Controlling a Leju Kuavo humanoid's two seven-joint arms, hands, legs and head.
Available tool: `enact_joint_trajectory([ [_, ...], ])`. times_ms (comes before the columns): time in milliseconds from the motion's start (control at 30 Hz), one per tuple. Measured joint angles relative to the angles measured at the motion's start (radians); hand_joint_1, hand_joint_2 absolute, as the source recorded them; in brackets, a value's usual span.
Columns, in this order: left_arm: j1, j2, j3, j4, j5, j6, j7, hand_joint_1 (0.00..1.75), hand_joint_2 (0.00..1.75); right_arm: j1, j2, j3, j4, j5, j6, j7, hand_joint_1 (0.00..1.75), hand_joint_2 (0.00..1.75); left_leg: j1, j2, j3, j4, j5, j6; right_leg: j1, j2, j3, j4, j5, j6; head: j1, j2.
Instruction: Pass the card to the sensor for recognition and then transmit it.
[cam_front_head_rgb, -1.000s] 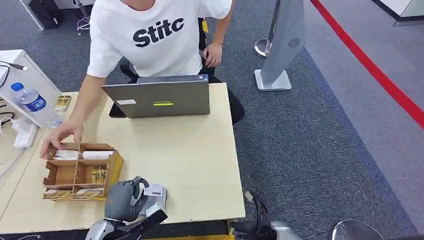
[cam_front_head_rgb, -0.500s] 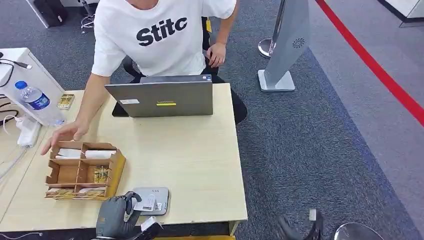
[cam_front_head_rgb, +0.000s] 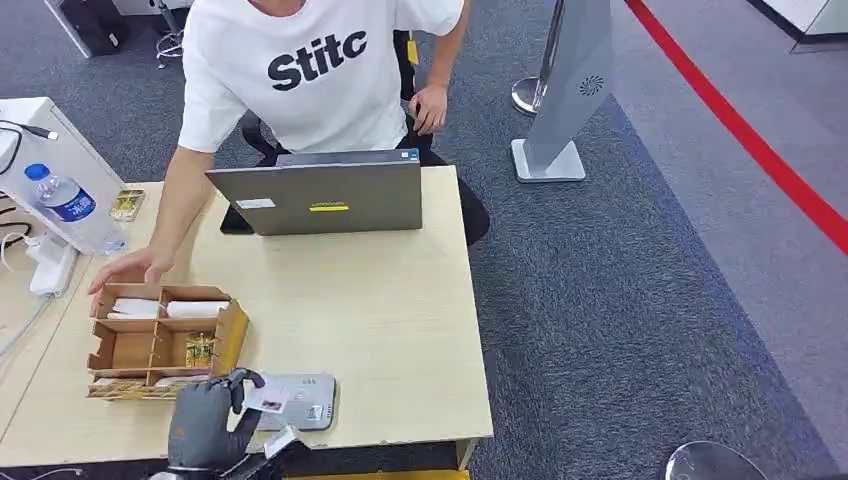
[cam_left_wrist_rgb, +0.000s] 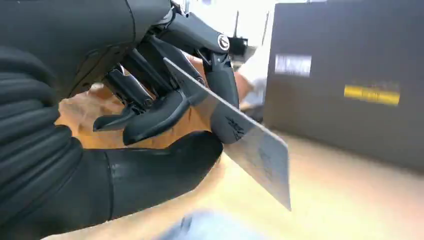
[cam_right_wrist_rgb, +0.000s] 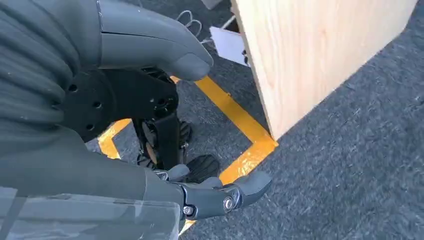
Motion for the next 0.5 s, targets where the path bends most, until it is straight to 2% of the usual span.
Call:
enact_joint_trajectory([
  [167,-0.042,0.018,0.058,-0.077,-0.023,0.003,-0.017,1.75,1.75,-0.002,0.001,-0.011,0.003,0.021,-0.012,-0.001,0.00,1.75,0.000,0.000,0.000,0.000,0.001,-0.001,0.000,0.000,0.000,0.000,0.000,0.000,0.000,0.000],
  [300,-0.114,0.054,0.128,-0.126,-0.023,0.004,-0.018,1.75,1.75,-0.005,0.005,-0.011,0.004,0.039,-0.012,0.008,0.00,1.75,0.000,0.000,0.001,0.000,0.002,-0.002,0.000,0.000,0.000,0.001,0.001,-0.001,0.000,0.000],
  [500,-0.249,0.120,0.236,-0.138,0.015,-0.065,0.014,1.75,1.75,-0.012,0.017,-0.011,0.010,0.071,-0.028,0.039,0.00,1.75,0.001,0.000,0.001,0.000,0.003,-0.004,0.001,0.000,0.000,0.001,0.002,-0.003,0.000,0.000],
])
